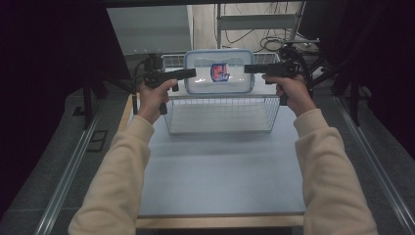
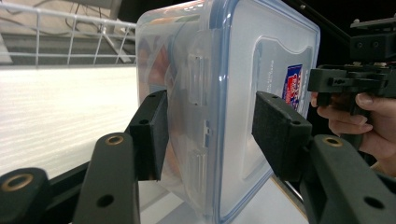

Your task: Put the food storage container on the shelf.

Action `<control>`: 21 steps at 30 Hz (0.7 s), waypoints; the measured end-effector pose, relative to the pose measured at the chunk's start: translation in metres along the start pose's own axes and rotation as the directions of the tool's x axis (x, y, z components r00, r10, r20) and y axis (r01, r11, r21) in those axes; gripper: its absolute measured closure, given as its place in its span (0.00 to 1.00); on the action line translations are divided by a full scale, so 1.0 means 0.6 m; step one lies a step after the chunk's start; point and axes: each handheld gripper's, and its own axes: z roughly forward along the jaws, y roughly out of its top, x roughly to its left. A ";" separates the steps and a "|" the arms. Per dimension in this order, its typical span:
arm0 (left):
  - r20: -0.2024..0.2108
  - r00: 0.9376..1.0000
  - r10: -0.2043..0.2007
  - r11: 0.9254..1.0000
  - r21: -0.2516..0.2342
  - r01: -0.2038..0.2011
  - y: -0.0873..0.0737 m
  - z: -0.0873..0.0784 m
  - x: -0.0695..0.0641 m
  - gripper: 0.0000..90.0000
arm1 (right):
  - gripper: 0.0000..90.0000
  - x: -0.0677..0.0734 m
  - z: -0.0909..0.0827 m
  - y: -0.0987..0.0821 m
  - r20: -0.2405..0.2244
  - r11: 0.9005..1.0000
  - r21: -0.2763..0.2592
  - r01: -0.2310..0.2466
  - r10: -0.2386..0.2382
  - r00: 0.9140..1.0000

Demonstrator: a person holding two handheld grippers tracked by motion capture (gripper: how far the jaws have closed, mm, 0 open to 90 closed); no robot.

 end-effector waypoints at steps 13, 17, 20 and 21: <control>-0.004 0.998 -0.059 0.998 0.013 0.059 0.009 0.018 0.020 0.52 | 0.54 -0.021 0.015 0.006 0.004 0.998 0.013 -0.063 0.063 0.998; -0.011 0.996 -0.092 0.996 0.014 0.092 0.015 0.024 0.024 0.51 | 0.54 -0.024 0.018 0.010 0.016 0.996 0.018 -0.085 0.084 0.996; -0.018 0.993 -0.113 0.993 0.020 0.113 0.021 0.031 0.029 0.50 | 0.53 -0.028 0.023 0.012 0.027 0.995 0.018 -0.102 0.101 0.994; -0.018 0.993 -0.113 0.993 0.020 0.113 0.021 0.031 0.029 0.50 | 0.53 -0.028 0.023 0.012 0.027 0.995 0.018 -0.102 0.101 0.994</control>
